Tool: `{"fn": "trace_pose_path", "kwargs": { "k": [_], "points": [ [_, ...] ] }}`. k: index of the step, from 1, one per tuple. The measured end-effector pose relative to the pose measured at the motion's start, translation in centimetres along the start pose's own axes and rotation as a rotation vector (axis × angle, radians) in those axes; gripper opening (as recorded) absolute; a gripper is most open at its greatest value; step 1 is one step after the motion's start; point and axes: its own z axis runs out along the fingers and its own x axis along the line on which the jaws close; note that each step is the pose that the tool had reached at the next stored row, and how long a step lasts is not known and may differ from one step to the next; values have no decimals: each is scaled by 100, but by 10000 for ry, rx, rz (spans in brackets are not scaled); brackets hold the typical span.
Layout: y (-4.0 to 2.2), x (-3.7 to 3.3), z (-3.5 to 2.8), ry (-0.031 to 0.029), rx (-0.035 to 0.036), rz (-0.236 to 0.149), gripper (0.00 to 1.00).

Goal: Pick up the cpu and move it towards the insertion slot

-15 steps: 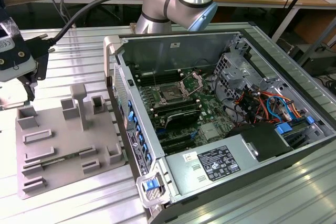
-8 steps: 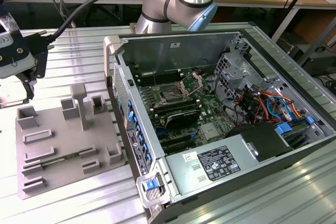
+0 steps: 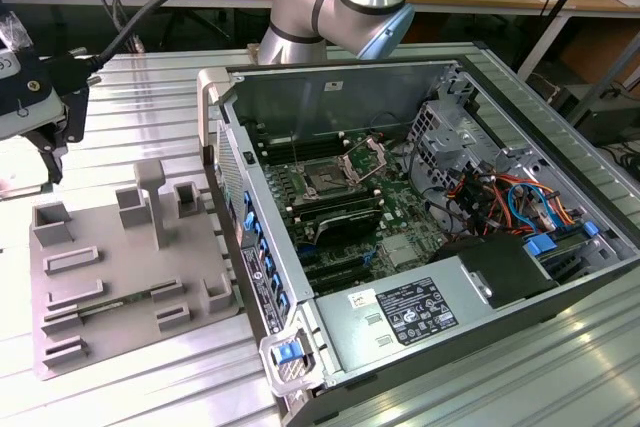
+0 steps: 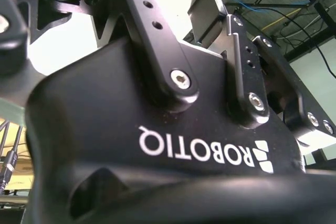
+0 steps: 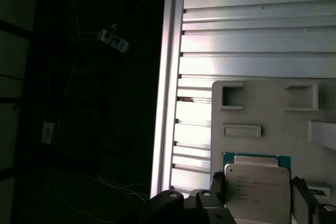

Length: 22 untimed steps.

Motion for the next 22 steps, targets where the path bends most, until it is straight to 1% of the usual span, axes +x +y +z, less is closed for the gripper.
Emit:
{"fn": "trace_pose_path", "kwargs": {
  "k": [17,22],
  "points": [
    [4,0,-103,0,-1,0,55],
    [6,0,-151,1,0,0,55]
  ]
}}
